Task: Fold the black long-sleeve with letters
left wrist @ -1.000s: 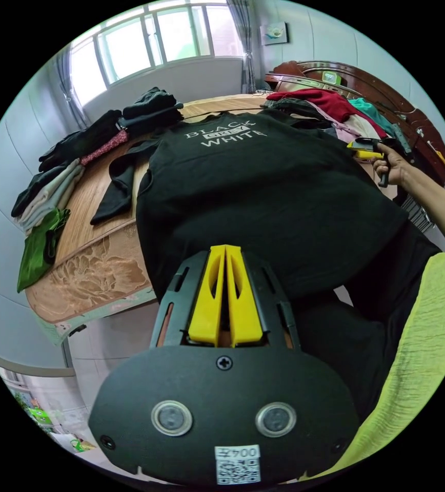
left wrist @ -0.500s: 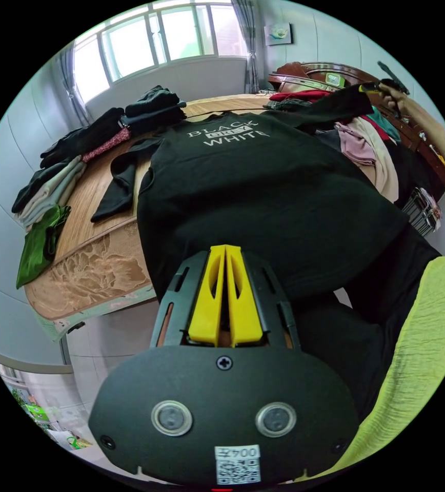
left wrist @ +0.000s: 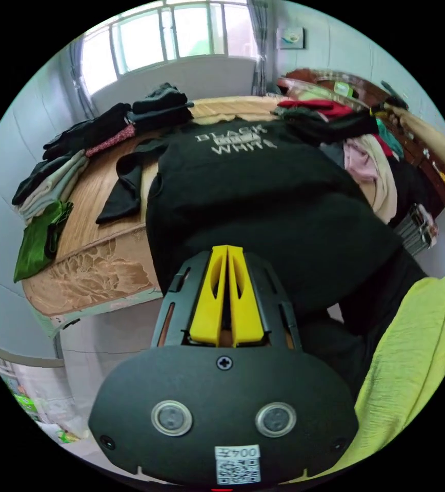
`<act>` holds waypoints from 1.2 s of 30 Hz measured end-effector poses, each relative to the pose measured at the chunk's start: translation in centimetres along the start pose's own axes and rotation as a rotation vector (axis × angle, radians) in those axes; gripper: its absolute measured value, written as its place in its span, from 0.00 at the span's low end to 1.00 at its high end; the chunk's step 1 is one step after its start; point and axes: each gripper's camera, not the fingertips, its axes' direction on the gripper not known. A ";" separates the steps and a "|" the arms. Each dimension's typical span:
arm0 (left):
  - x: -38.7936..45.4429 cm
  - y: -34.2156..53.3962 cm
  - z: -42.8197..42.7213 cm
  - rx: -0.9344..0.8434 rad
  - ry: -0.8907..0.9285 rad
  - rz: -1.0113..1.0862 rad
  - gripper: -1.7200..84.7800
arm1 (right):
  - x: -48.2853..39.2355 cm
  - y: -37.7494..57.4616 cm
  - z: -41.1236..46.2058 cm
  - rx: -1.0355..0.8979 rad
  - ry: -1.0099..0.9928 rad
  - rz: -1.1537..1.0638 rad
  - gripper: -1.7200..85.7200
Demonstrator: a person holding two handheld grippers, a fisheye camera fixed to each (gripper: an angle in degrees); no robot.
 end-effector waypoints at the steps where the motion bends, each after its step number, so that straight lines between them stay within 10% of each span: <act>1: 0.4 -1.6 -0.1 0.043 -0.011 0.009 0.03 | 0.1 -0.6 0.4 -0.012 -0.016 0.019 0.03; 12: 8.2 -13.9 14.8 -0.141 -0.180 0.152 0.02 | -8.8 -11.5 -12.0 0.025 -0.236 -0.089 0.04; 29: 16.8 -15.3 15.7 -0.126 -0.372 0.391 0.02 | -67.1 -9.5 -17.0 0.066 -0.158 -0.911 0.09; 36: 18.3 -16.6 14.4 -0.121 -0.361 0.388 0.02 | -64.5 -3.7 -23.7 0.424 -0.177 -0.893 0.10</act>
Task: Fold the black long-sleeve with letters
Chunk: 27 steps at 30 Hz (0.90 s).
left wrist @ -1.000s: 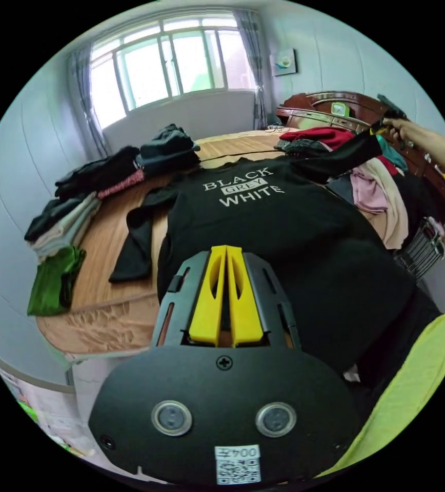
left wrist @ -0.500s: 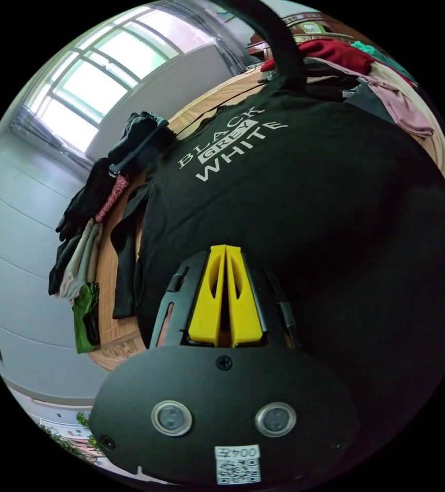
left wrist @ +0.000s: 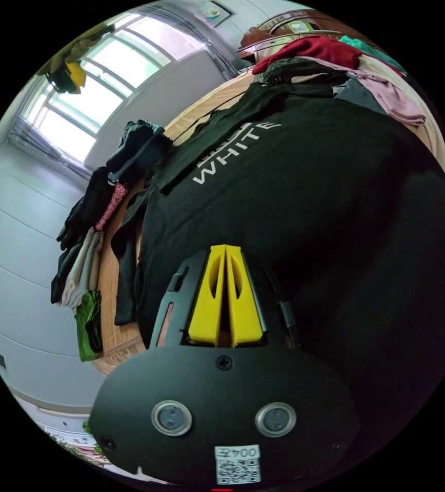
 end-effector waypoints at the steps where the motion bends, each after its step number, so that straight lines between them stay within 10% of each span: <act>1: -0.1 -0.2 -0.3 0.000 0.008 -0.005 0.02 | 1.5 2.3 -1.7 0.057 -0.016 0.059 0.09; 13: -4.9 -2.7 -4.2 -0.009 0.215 -0.104 0.03 | 5.2 45.9 9.5 0.052 -0.203 0.902 0.13; 27: -13.8 -36.0 -8.5 0.251 0.459 0.098 0.10 | 3.6 47.7 20.8 -0.056 -0.179 0.414 0.14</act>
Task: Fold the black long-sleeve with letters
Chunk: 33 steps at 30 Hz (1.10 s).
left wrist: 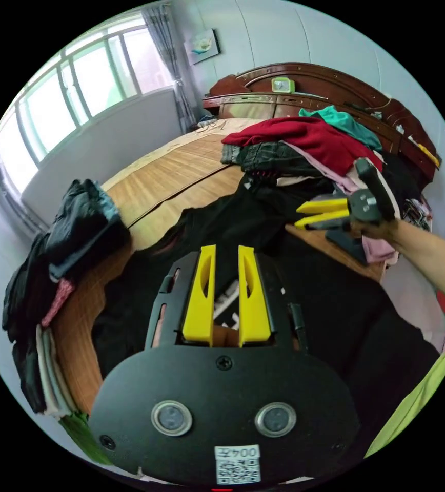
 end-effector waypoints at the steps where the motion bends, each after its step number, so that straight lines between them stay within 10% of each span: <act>1: 0.2 -3.0 1.4 -0.009 0.009 0.016 0.11 | -0.4 0.1 0.7 -0.007 -0.007 -0.031 0.14; 18: 5.5 -20.5 14.3 -0.202 0.044 -0.077 0.10 | -7.1 0.8 3.2 -0.061 0.007 -0.183 0.07; 25: 1.5 -18.3 14.7 -0.044 0.269 -0.569 0.06 | -10.0 3.5 1.9 -0.088 0.188 -0.154 0.06; 33: 2.5 -17.6 6.6 0.192 0.376 -0.639 0.11 | -5.3 4.6 -5.2 -0.013 0.080 0.220 0.01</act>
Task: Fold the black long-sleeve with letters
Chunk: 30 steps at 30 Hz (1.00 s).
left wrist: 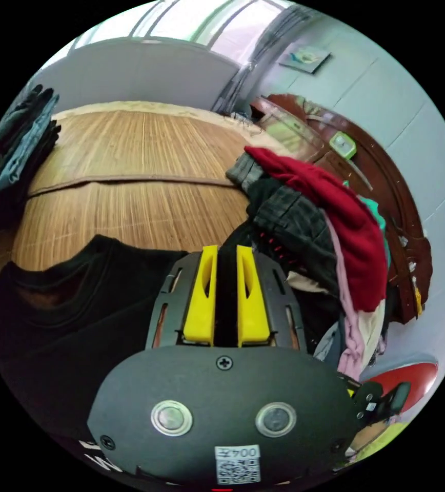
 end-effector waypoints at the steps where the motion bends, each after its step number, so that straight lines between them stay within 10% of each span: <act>1: 0.8 0.2 -1.7 0.076 0.065 -0.010 0.13 | -0.2 -0.4 -1.5 0.087 -0.052 0.020 0.01; 7: 5.8 4.0 -8.8 0.074 0.022 0.094 0.16 | 0.2 -3.6 4.9 -0.171 -0.048 0.098 0.01; 12: 4.0 16.7 -22.4 0.116 0.030 0.105 0.16 | 2.5 -0.6 -7.6 0.054 -0.324 0.248 0.01; 19: -6.2 45.3 -45.0 0.151 -0.418 -0.242 0.13 | 0.9 16.7 -12.0 0.000 -1.071 0.492 0.01; 23: -9.4 54.6 -50.2 0.160 -0.526 -0.426 0.13 | -1.6 23.4 -12.7 -0.044 -1.077 0.497 0.01; 30: -4.0 54.2 -43.9 -0.012 -0.753 0.063 0.17 | -1.2 26.7 -13.9 -0.010 -1.018 0.503 0.01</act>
